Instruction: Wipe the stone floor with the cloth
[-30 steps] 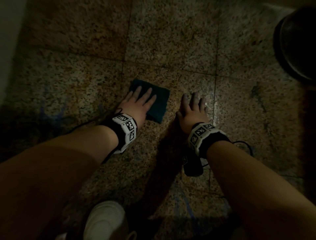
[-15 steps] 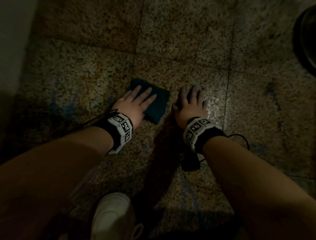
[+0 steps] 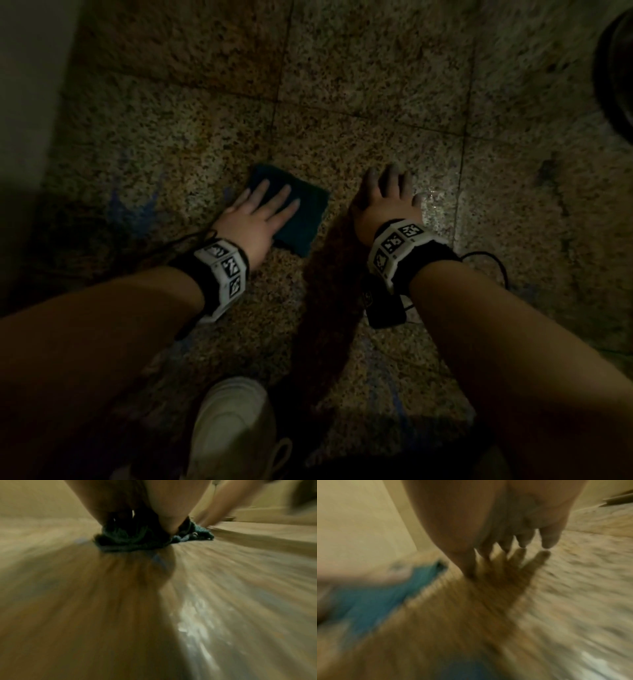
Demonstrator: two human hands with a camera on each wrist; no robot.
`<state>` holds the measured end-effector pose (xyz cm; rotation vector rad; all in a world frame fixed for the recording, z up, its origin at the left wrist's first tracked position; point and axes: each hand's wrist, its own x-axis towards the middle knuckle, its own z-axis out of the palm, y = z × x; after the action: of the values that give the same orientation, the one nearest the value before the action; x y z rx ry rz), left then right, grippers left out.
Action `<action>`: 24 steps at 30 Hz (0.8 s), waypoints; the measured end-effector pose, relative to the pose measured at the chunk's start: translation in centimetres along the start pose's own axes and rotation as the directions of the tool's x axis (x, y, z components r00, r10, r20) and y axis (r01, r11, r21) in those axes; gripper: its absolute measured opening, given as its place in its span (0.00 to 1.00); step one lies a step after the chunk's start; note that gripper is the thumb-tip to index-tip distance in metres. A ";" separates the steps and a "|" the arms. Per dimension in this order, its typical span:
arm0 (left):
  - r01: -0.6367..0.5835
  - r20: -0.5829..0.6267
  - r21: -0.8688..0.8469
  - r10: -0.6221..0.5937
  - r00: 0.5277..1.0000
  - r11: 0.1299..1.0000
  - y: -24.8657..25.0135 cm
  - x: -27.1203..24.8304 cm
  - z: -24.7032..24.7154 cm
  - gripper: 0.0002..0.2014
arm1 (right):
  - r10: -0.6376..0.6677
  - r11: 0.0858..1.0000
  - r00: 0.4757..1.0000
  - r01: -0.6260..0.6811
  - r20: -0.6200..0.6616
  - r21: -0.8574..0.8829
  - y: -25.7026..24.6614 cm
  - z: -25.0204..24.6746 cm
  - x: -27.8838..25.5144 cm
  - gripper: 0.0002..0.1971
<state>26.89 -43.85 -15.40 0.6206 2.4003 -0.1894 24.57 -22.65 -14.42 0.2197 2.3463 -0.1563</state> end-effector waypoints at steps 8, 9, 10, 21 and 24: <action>-0.039 -0.028 -0.020 0.039 0.999 0.999 -1.0 -1.8 0.9 0.34 | -0.104 0.994 0.994 0.105 0.008 -0.041 -3.2 0.0 0.0 0.34; -0.038 -0.027 -0.015 0.038 0.999 0.999 -1.3 -1.7 0.9 0.33 | -0.097 0.994 0.995 0.097 0.008 -0.047 -3.3 0.5 -0.1 0.34; -0.032 -0.025 -0.010 0.032 0.999 0.999 -1.5 -1.4 0.7 0.33 | -0.090 0.995 0.996 0.090 0.002 -0.049 -3.5 0.9 -0.2 0.34; 0.080 -0.065 -0.084 -0.085 0.994 0.993 -4.1 1.6 -1.8 0.32 | -0.120 0.993 0.993 0.120 0.003 -0.022 -3.0 1.6 0.0 0.32; 0.064 -0.040 -0.046 -0.066 0.997 0.997 -4.0 0.2 -1.0 0.32 | -0.122 0.992 0.992 0.122 -0.002 -0.018 -2.9 1.6 -0.1 0.32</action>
<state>24.28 -47.02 -14.87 0.5312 2.4600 -0.1510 25.17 -25.77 -15.38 0.0675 2.3636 -0.1949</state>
